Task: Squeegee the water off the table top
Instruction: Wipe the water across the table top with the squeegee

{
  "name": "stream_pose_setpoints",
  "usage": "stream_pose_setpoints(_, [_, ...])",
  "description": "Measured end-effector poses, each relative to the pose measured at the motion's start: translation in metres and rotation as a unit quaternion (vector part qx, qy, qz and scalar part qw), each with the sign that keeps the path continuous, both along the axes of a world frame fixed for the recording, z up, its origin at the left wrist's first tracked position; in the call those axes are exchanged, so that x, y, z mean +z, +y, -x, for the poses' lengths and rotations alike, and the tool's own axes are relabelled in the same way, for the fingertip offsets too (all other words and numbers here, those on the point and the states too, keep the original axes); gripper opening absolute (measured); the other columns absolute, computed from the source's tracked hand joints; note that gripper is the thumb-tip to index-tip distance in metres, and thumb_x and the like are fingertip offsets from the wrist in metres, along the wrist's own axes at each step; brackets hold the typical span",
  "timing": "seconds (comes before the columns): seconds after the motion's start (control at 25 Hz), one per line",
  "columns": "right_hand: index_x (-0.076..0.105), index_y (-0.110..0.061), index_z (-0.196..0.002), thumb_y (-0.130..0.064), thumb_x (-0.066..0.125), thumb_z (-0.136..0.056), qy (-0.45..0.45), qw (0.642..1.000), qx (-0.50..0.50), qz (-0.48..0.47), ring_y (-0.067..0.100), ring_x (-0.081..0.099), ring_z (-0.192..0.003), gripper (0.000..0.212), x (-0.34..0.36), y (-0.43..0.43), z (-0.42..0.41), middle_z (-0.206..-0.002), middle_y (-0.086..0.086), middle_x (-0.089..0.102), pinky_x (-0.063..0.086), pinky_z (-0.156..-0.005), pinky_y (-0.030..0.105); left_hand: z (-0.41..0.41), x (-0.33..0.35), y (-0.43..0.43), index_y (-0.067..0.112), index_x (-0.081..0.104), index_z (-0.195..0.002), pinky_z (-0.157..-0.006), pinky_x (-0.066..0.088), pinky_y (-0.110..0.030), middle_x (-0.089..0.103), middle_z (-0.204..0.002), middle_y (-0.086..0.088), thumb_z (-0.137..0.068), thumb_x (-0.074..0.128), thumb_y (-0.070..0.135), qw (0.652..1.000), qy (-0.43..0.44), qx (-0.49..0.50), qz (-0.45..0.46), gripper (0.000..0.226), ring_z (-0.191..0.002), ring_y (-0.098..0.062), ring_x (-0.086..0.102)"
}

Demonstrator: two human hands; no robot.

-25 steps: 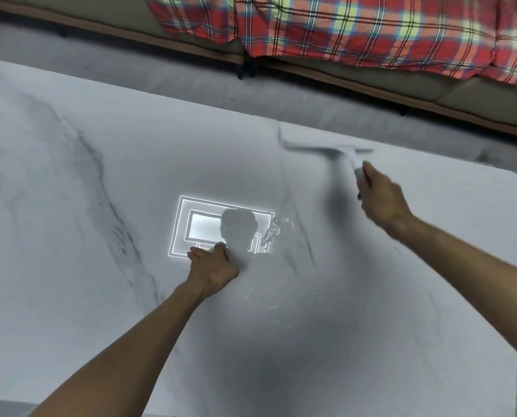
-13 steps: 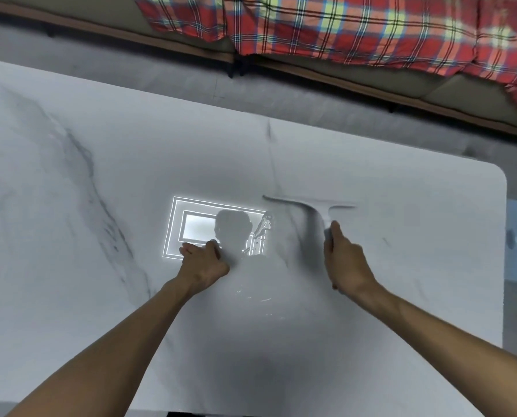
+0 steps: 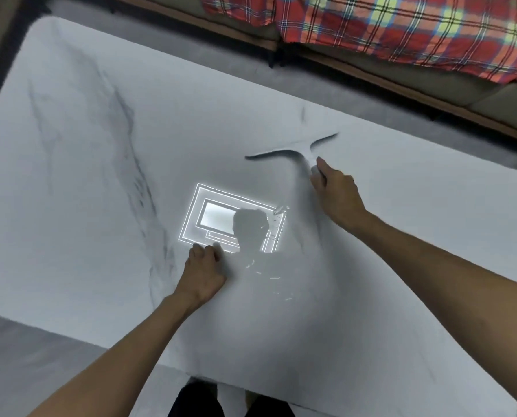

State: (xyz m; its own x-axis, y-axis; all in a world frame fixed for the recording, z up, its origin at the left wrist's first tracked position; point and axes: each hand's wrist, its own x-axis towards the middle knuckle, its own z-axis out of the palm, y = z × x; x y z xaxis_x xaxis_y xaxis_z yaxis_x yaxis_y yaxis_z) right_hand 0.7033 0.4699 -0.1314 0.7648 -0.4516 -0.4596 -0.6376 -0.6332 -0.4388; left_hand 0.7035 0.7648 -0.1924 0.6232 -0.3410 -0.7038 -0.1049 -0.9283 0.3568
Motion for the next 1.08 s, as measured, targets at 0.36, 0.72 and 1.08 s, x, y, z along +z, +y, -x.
stream_pose_setpoints(0.36, [0.033,-0.043,-0.143,-0.045,0.029,-0.101,0.045,0.995,0.041,0.08,0.02,0.057,-0.06,0.042,-0.003,-0.003,0.18,-0.065,-0.009,0.059,0.043,-0.057,0.031,0.03,-0.004,0.012,0.009,0.048,-0.111,-0.078,0.038,-0.029,0.04,-0.116,-0.012,-0.075,0.058,0.011,1.0,0.014,-0.017,-0.006,0.038,-0.098,-0.028,0.048])
stream_pose_setpoints(0.72, [0.044,-0.042,-0.137,-0.054,0.027,-0.099,0.109,0.988,-0.05,0.099,0.022,0.056,-0.072,0.044,0.044,0.007,0.257,-0.071,-0.011,0.061,0.041,-0.061,0.033,0.067,0.032,0.045,0.018,0.049,-0.087,-0.055,0.036,-0.028,0.058,-0.08,0.0,-0.081,0.049,0.015,0.994,0.052,0.074,0.057,0.006,-0.069,-0.015,0.054])
stream_pose_setpoints(1.08, [0.041,-0.054,-0.134,-0.062,0.028,-0.096,0.059,0.995,0.041,0.068,0.01,0.054,-0.067,0.041,0.06,0.054,0.265,-0.07,-0.017,0.06,0.039,-0.056,0.023,0.094,0.028,0.082,0.008,0.056,-0.064,-0.057,0.037,-0.033,0.059,-0.067,-0.003,-0.091,0.051,0.035,0.996,-0.012,0.078,0.049,0.039,-0.066,-0.023,0.052])
